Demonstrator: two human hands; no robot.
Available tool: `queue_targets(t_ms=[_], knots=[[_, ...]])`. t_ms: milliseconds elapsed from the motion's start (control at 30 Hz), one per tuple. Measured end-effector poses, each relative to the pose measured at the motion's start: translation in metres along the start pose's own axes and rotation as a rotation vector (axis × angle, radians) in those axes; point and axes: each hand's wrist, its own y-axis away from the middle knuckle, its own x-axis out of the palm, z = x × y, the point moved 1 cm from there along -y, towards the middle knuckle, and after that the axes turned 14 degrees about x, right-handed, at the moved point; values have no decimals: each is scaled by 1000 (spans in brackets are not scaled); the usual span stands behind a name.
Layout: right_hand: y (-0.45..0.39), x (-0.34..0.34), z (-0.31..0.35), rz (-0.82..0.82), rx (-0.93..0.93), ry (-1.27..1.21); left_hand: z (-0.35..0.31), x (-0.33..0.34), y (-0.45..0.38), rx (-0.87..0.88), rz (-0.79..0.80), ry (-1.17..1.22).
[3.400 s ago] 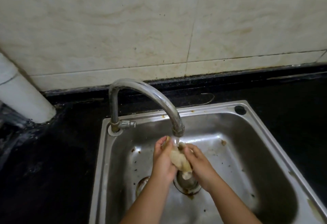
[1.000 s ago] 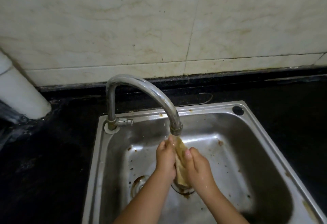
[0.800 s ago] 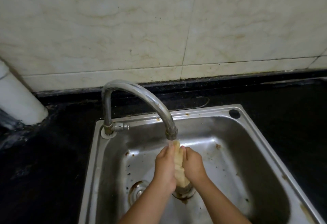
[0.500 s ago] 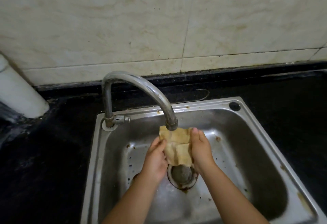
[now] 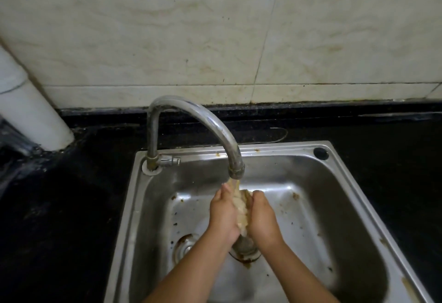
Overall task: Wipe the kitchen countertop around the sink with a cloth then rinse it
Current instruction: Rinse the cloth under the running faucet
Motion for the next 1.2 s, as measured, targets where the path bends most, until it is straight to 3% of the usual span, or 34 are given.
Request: queue_targets(t_ms=[67, 200, 267, 333, 500, 667, 733, 833, 1000, 1100, 1200], knots=[[-7, -2, -1, 39, 50, 12, -1, -6, 5, -23, 23, 40], [-12, -5, 0, -19, -125, 87, -11, -18, 8, 16, 70, 127], [-10, -8, -2, -51, -110, -93, -15, -20, 10, 43, 80, 92], [-8, -8, -5, 15, -27, -283, -16, -20, 11, 54, 106, 71], [-6, 2, -14, 175, 116, -395, -20, -22, 8, 57, 47, 93], [-3, 4, -28, 390, 62, -235, -22, -23, 3, 114, -3, 67], [-6, 1, -28, 312, -19, 8, -22, -23, 3, 154, 18, -10], [-11, -5, -19, 54, -138, 256, -21, -24, 3, 238, -21, -233], [10, 4, -11, -135, -126, 103, -14, -15, -3, 442, -110, -580], [22, 11, -10, -149, -193, 105, -5, -7, -4, 344, -104, -453], [17, 13, -15, -242, -431, 260, -1, -6, -3, 184, -82, -312]])
